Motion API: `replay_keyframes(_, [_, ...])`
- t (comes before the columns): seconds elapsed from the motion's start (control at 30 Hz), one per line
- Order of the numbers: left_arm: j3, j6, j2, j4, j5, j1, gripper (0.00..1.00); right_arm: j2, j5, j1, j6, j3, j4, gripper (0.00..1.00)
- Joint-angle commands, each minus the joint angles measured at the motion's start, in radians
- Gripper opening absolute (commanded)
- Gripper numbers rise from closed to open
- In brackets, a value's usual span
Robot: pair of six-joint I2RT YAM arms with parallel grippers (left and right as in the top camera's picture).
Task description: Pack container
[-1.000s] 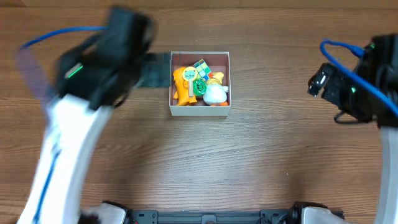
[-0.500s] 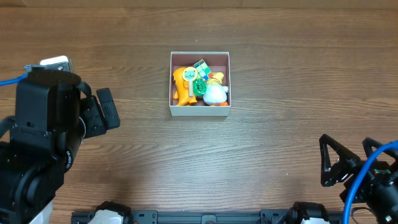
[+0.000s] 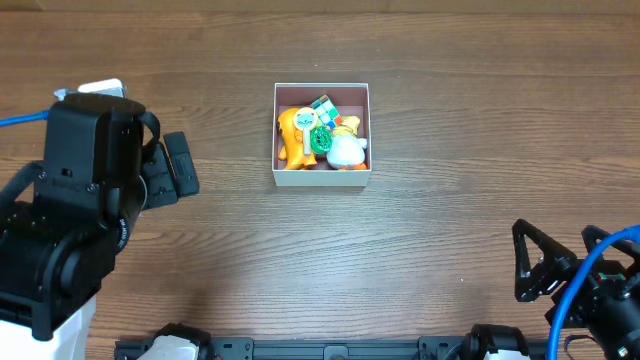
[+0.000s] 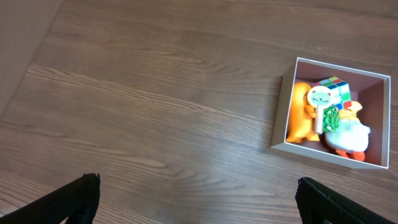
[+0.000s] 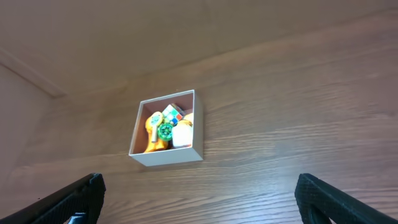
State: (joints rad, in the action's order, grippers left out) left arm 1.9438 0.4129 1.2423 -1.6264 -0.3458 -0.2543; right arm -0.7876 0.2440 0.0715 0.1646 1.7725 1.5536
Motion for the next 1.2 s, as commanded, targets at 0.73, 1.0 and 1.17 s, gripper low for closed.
replay_keyframes(0.73, [0.0,0.014,0.013,0.003,-0.023,0.005,1.0,0.644,0.095,0.002,-0.087,-1.294,-0.723,1.0])
replay_keyframes(1.0, [0.0,0.014,0.013,0.003,-0.023,0.005,1.0,0.724,0.095,0.002,-0.087,-1.456,-0.755,1.0])
replay_keyframes(1.17, [0.0,0.014,0.013,0.003,-0.023,0.005,1.0,0.734,0.095,0.002,-0.087,-1.528,-0.788,1.0])
